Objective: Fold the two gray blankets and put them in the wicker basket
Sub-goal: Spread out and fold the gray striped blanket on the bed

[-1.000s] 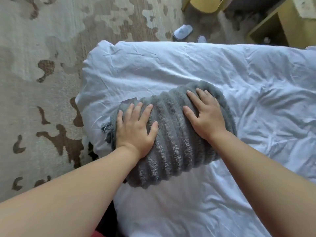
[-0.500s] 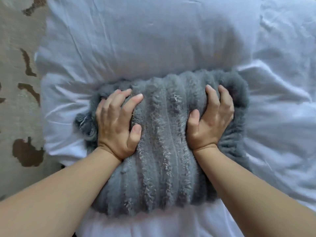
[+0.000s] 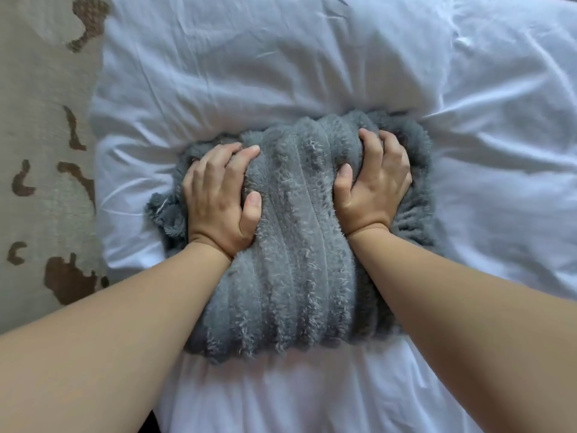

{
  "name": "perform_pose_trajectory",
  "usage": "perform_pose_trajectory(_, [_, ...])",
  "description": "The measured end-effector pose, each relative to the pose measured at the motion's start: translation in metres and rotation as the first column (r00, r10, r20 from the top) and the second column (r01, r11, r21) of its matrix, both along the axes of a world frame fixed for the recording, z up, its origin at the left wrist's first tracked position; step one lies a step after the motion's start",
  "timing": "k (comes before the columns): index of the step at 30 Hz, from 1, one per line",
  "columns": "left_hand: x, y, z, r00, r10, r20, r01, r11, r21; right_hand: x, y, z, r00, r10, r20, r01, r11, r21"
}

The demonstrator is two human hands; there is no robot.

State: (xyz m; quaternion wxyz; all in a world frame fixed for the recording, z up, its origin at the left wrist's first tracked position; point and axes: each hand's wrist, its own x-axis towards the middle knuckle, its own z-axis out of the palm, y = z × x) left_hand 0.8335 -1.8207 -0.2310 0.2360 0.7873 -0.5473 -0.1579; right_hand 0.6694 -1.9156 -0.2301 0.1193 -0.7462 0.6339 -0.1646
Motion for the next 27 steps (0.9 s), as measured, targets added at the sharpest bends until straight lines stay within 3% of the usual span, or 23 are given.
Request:
perform_pose_trajectory(5, [0.003, 0.002, -0.003, 1.000, -0.019, 0.015, 0.020, 1.000, -0.012, -0.001, 0.000, -0.002, 1.000, 0.022, 0.015, -0.022, 1.000, 0.004])
perform_pose_trajectory(12, [0.006, -0.011, -0.061, 0.999, 0.004, 0.040, 0.001, 0.989, -0.145, 0.002, -0.014, -0.048, 0.997, 0.071, -0.004, -0.071, 0.995, -0.064])
perform_pose_trajectory(17, [0.008, -0.013, -0.045, 1.000, -0.013, 0.025, 0.016, 0.992, -0.129, 0.005, -0.017, -0.030, 0.998, 0.052, -0.042, -0.052, 0.998, -0.016])
perform_pose_trajectory(21, [0.011, -0.014, -0.026, 1.000, -0.019, -0.023, 0.018, 0.998, -0.067, 0.006, -0.016, -0.009, 0.997, 0.050, -0.056, -0.050, 0.999, -0.009])
perform_pose_trajectory(27, [0.028, -0.021, 0.063, 0.989, -0.093, -0.112, 0.114, 0.973, 0.201, 0.011, -0.014, 0.058, 0.978, 0.056, -0.202, -0.026, 0.989, 0.146])
